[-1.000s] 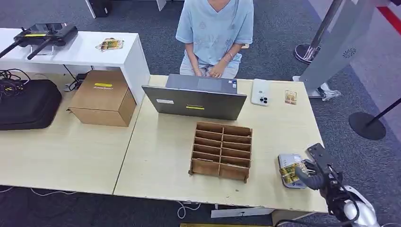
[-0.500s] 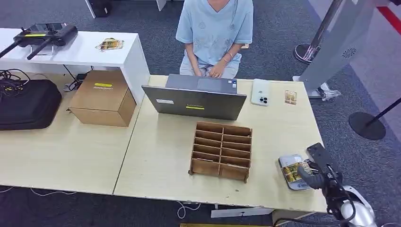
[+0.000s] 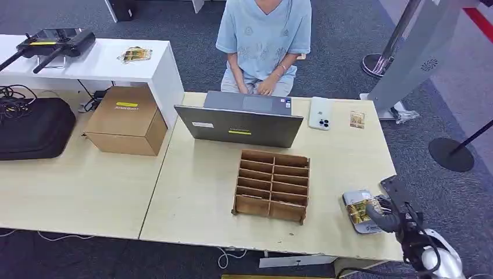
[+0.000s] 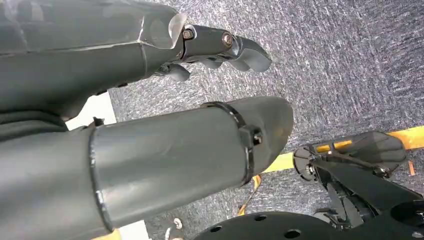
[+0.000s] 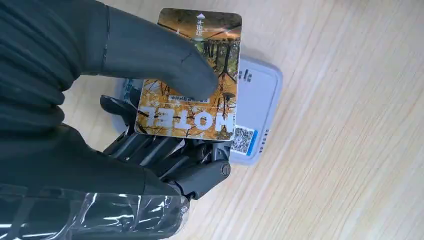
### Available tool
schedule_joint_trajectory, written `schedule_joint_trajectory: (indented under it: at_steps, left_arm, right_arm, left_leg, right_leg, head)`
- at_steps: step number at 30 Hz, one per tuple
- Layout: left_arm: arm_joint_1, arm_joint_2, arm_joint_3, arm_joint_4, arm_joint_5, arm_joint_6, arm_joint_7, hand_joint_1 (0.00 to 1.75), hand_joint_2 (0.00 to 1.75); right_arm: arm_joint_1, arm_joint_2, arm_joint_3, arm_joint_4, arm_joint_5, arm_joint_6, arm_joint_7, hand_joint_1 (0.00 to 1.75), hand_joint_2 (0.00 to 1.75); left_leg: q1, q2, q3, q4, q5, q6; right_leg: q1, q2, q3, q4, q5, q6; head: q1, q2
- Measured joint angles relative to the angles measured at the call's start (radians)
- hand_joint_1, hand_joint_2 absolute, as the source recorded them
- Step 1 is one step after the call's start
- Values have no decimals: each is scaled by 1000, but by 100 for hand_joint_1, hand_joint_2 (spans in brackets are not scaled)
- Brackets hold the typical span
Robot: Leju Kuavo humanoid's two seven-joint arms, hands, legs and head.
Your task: Pass the card to the sensor for recognition and then transmit it.
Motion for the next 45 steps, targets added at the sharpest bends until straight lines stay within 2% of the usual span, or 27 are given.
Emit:
schedule_joint_trajectory:
  at_steps: [5,10,31,40,45]
  left_arm:
    - [0,0,0,0,0,0,0,0,0]
    - [0,0,0,0,0,0,0,0,0]
    - [0,-3,0,0,0,1,0,0,0]
    - [0,-4,0,0,1,2,0,0,0]
    - [1,-5,16,0,86,15,-9,0,0]
  right_arm:
    - [4,0,-10,0,-79,28,-3,175,175]
    - [1,0,-10,2,-93,27,-3,175,175]
    - [-46,0,-5,50,-37,-58,-20,175,175]
    - [-46,0,-7,68,-17,-66,-19,175,175]
    - [-36,-3,-7,71,-3,-57,-8,175,175]
  left_leg:
    - [0,0,0,0,0,0]
    - [0,0,0,0,0,0]
    - [0,0,0,0,0,0]
    - [0,0,0,0,0,0]
    - [0,0,0,0,0,0]
  right_leg:
    - [0,0,0,0,0,0]
    - [0,0,0,0,0,0]
    - [0,0,0,0,0,0]
    - [0,0,0,0,0,0]
    - [0,0,0,0,0,0]
  head:
    - [0,0]
    - [0,0]
    - [0,0]
    - [0,0]
    - [0,0]
